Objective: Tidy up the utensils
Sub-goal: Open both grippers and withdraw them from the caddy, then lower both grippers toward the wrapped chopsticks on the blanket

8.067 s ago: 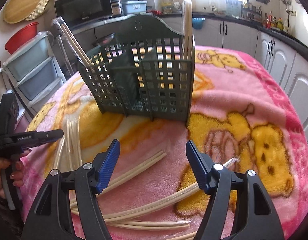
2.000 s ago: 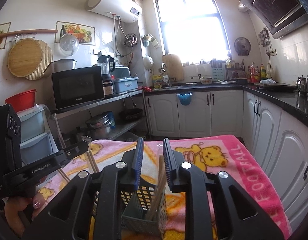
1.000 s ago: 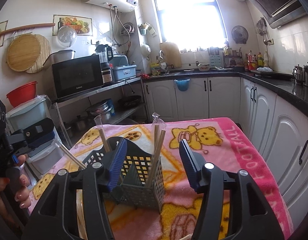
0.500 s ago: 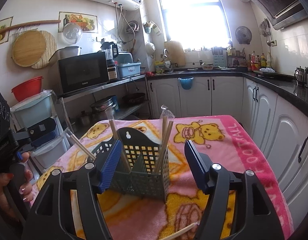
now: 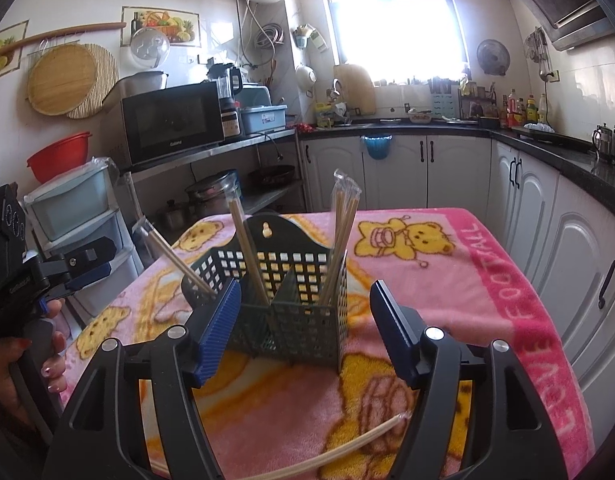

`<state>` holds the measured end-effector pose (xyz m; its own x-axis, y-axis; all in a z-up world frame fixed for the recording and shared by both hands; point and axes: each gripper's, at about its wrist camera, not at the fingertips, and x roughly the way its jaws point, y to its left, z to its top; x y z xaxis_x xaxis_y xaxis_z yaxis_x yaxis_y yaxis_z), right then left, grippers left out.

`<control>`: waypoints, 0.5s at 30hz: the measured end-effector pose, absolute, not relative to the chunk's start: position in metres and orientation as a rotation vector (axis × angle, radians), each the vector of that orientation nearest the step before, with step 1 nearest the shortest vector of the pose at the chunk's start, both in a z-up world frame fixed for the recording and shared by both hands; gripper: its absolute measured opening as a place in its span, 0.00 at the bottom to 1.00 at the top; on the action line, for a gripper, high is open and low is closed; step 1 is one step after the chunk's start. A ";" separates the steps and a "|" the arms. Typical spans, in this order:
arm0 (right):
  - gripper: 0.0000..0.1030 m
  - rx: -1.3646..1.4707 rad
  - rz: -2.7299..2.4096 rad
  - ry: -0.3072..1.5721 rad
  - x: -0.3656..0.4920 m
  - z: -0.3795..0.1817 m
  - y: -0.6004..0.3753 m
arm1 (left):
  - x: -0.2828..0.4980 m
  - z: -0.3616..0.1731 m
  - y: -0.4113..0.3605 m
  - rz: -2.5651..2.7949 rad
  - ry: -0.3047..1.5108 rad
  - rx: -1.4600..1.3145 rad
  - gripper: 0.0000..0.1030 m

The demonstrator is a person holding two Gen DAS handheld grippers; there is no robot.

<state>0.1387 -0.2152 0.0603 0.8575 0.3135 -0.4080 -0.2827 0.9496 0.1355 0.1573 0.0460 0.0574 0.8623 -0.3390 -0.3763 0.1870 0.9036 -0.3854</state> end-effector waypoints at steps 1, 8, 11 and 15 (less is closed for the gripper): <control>0.63 0.070 0.315 0.444 0.138 0.060 -0.215 | 0.157 0.055 0.047 -0.278 0.460 -0.349 0.90; 0.63 0.049 0.330 0.483 0.134 0.047 -0.208 | 0.155 0.042 0.051 -0.271 0.495 -0.351 0.90; 0.63 0.042 0.335 0.498 0.131 0.041 -0.207 | 0.154 0.037 0.050 -0.268 0.513 -0.348 0.90; 0.63 0.039 0.340 0.521 0.129 0.035 -0.205 | 0.154 0.027 0.049 -0.271 0.547 -0.351 0.90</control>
